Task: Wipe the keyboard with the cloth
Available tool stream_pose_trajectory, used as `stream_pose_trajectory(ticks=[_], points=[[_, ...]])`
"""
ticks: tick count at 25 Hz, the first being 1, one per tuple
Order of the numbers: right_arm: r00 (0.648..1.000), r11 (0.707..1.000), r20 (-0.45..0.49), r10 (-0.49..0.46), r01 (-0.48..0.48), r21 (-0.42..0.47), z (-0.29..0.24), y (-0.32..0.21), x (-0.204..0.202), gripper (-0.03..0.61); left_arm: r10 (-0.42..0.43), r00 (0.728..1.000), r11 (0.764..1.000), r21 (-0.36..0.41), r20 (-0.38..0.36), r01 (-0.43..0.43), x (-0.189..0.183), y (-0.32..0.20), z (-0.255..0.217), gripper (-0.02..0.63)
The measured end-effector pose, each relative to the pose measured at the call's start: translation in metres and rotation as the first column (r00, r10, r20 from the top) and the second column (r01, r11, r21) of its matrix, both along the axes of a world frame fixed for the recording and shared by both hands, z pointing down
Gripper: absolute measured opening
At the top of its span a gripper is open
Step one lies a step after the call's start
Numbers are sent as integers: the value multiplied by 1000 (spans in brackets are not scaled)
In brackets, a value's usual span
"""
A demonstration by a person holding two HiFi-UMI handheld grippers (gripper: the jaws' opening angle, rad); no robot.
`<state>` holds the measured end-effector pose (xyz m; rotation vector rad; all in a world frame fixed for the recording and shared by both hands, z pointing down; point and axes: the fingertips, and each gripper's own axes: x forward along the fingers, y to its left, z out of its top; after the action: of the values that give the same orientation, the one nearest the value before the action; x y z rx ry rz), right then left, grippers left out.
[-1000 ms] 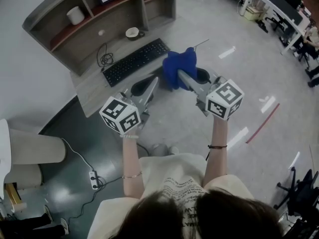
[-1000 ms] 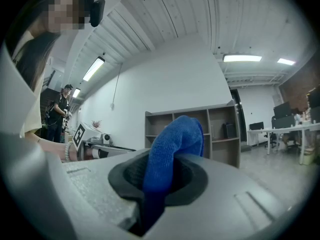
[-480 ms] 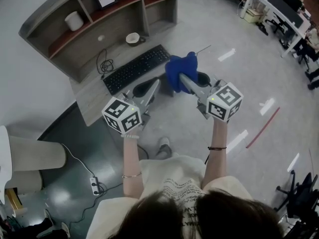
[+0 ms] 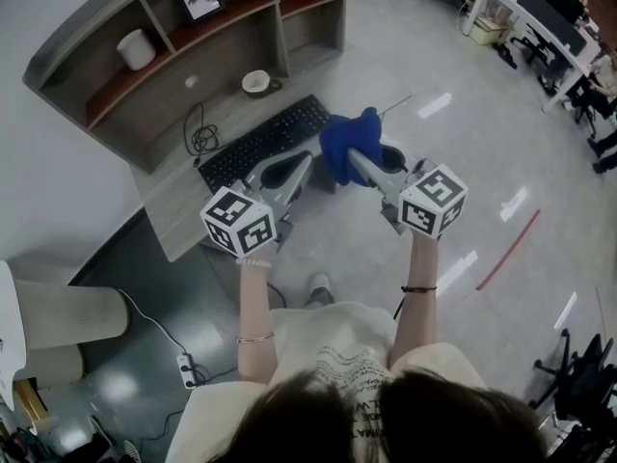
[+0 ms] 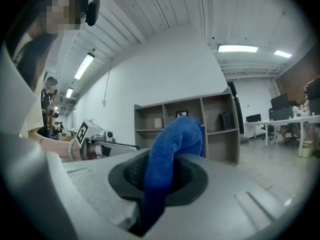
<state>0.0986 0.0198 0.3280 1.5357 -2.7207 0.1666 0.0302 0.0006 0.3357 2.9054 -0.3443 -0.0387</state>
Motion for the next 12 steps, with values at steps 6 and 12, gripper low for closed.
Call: stream_pose_trajectory(ticks=[6,12], points=[[1000,1000,10,7,-7,-14,9,-21,-1,52,13,1000,1000,-14,15,-13,1,-20,10,-12],[1000,999,20,19,-19,-26,19,-35,-3,52,17,1000,1000,-23,24,-17,-2,-35,19,-12]])
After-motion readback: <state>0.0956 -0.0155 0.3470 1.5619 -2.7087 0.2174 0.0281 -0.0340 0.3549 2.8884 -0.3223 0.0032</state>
